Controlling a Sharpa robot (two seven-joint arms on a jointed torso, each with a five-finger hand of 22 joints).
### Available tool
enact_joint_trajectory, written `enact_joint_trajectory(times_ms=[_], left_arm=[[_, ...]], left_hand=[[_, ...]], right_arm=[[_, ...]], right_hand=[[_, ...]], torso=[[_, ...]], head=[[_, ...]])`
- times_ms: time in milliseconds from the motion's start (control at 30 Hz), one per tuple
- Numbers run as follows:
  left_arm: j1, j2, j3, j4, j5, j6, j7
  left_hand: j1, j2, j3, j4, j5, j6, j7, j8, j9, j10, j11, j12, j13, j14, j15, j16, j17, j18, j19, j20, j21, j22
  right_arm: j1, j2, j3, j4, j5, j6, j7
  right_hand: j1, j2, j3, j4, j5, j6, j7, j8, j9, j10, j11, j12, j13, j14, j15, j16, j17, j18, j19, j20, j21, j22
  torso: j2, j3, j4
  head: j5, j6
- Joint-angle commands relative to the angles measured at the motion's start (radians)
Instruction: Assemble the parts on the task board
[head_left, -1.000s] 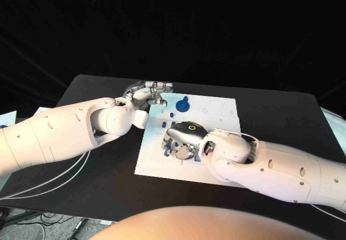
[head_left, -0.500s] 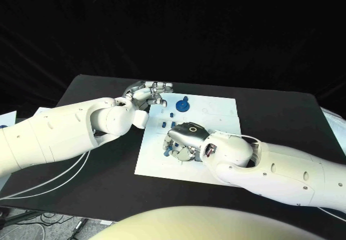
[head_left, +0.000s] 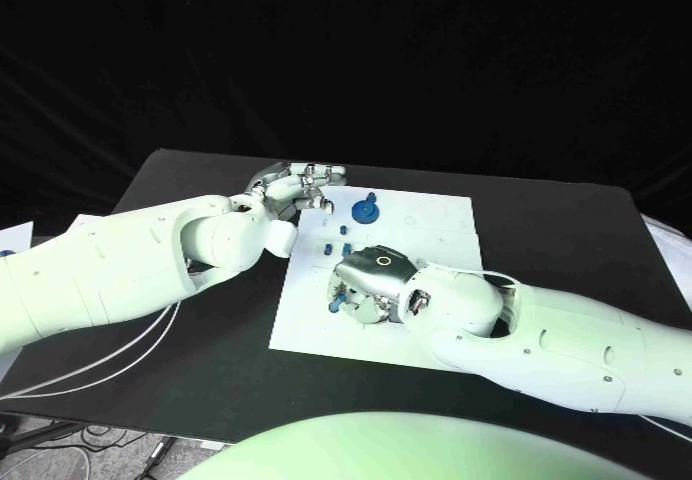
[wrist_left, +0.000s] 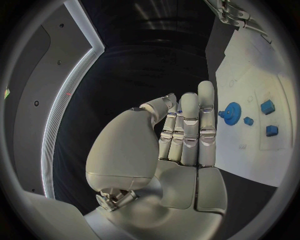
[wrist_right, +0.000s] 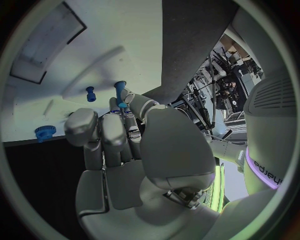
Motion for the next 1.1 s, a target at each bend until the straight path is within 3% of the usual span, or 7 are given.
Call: enact_joint_trajectory(times_ms=[33,200,467,667,867,967,1100], left_arm=[[0.0,0.002,0.001,0.002,-0.004,0.02,0.003],[0.0,0.002,0.001,0.002,-0.004,0.02,0.002],[0.0,0.002,0.001,0.002,-0.004,0.02,0.001],[0.0,0.001,0.001,0.002,-0.004,0.022,0.001],[0.0,0.0,0.001,0.002,-0.004,0.022,0.0],[0.0,-0.001,0.001,0.001,-0.004,0.022,-0.001],[0.0,-0.003,0.001,0.001,-0.004,0.023,-0.001]], left_hand=[[0.002,0.007,-0.006,0.0,0.002,-0.003,0.001,0.007,-0.002,-0.005,0.003,0.005,-0.001,-0.006,0.002,-0.006,-0.001,0.011,-0.006,0.001,-0.006,-0.001],[0.002,0.007,-0.006,0.0,0.002,-0.003,0.001,0.007,-0.002,-0.005,0.003,0.005,-0.001,-0.006,0.002,-0.006,-0.001,0.011,-0.006,0.001,-0.006,-0.001],[0.002,0.007,-0.006,0.0,0.002,-0.003,0.001,0.007,-0.002,-0.005,0.003,0.005,-0.001,-0.006,0.002,-0.006,-0.001,0.011,-0.006,0.001,-0.006,-0.001],[0.002,0.007,-0.006,0.0,0.002,-0.003,0.001,0.007,-0.002,-0.005,0.003,0.005,-0.001,-0.006,0.002,-0.006,-0.001,0.011,-0.006,0.001,-0.006,-0.001],[0.002,0.009,-0.008,-0.001,0.002,-0.004,0.002,0.008,-0.002,-0.007,0.003,0.008,-0.001,-0.008,0.002,-0.005,-0.003,0.011,-0.007,0.001,-0.008,-0.002],[0.003,0.01,-0.011,-0.001,0.002,-0.004,0.002,0.01,-0.002,-0.008,0.003,0.011,-0.001,-0.009,0.003,-0.005,-0.004,0.011,-0.007,0.001,-0.01,-0.003],[0.003,0.01,-0.011,-0.001,0.002,-0.004,0.002,0.01,-0.002,-0.008,0.003,0.011,-0.001,-0.009,0.003,-0.005,-0.004,0.011,-0.007,0.001,-0.01,-0.003]], right_arm=[[-0.004,0.008,-0.004,-0.009,-0.014,0.057,-0.006],[-0.004,0.016,-0.005,-0.018,0.003,0.056,-0.002],[-0.004,0.018,-0.006,-0.024,0.033,0.008,0.016],[-0.004,0.011,-0.006,-0.022,0.055,-0.049,0.03],[-0.004,-0.027,-0.005,0.002,0.11,-0.176,0.065],[-0.003,-0.076,0.005,0.039,0.144,-0.242,0.08],[0.015,-0.157,0.019,0.089,0.206,-0.251,0.068]], right_hand=[[0.003,0.009,0.005,0.002,0.002,0.0,0.003,0.003,0.001,0.059,-0.049,0.005,0.002,0.018,-0.004,0.003,-0.001,-0.011,-0.001,0.003,0.004,0.0],[-0.028,-0.004,-0.004,0.011,0.018,-0.033,0.015,-0.017,-0.007,0.019,-0.037,-0.021,-0.007,0.017,0.005,0.003,-0.004,-0.011,-0.005,0.008,0.002,-0.004],[-0.105,-0.062,-0.068,0.046,0.051,-0.12,0.027,-0.046,-0.028,-0.1,-0.009,-0.08,-0.018,0.011,0.028,-0.001,-0.017,-0.005,-0.022,0.03,-0.018,-0.035],[-0.104,-0.064,-0.115,0.053,0.055,-0.151,0.024,-0.045,-0.034,-0.154,-0.006,-0.088,-0.017,0.005,0.031,-0.014,-0.039,0.001,-0.035,0.033,-0.04,-0.069],[-0.107,-0.064,-0.199,0.072,0.049,-0.177,0.027,-0.044,-0.035,-0.198,-0.002,-0.079,-0.014,0.0,0.034,-0.028,-0.061,0.005,-0.04,0.036,-0.059,-0.096],[-0.097,-0.059,-0.213,0.072,0.058,-0.176,0.031,-0.043,-0.034,-0.199,-0.002,-0.071,-0.014,-0.002,0.034,-0.033,-0.07,0.006,-0.041,0.036,-0.063,-0.101],[-0.088,-0.054,-0.227,0.072,0.065,-0.175,0.029,-0.042,-0.033,-0.191,-0.004,-0.058,-0.012,-0.004,0.033,-0.039,-0.079,0.006,-0.04,0.036,-0.065,-0.104]], torso=[[0.001,0.0,-0.0008],[0.0,-0.0006,-0.0001],[0.0,-0.0002,-0.0006],[0.0,-0.0004,-0.0007],[-0.001,0.0007,-0.0008],[-0.003,0.0003,-0.0045],[-0.005,-0.0011,-0.0081]], head=[[-0.001,0.0],[-0.002,0.0],[-0.003,0.0],[-0.005,0.0],[-0.009,0.001],[-0.014,0.005],[-0.029,0.013]])
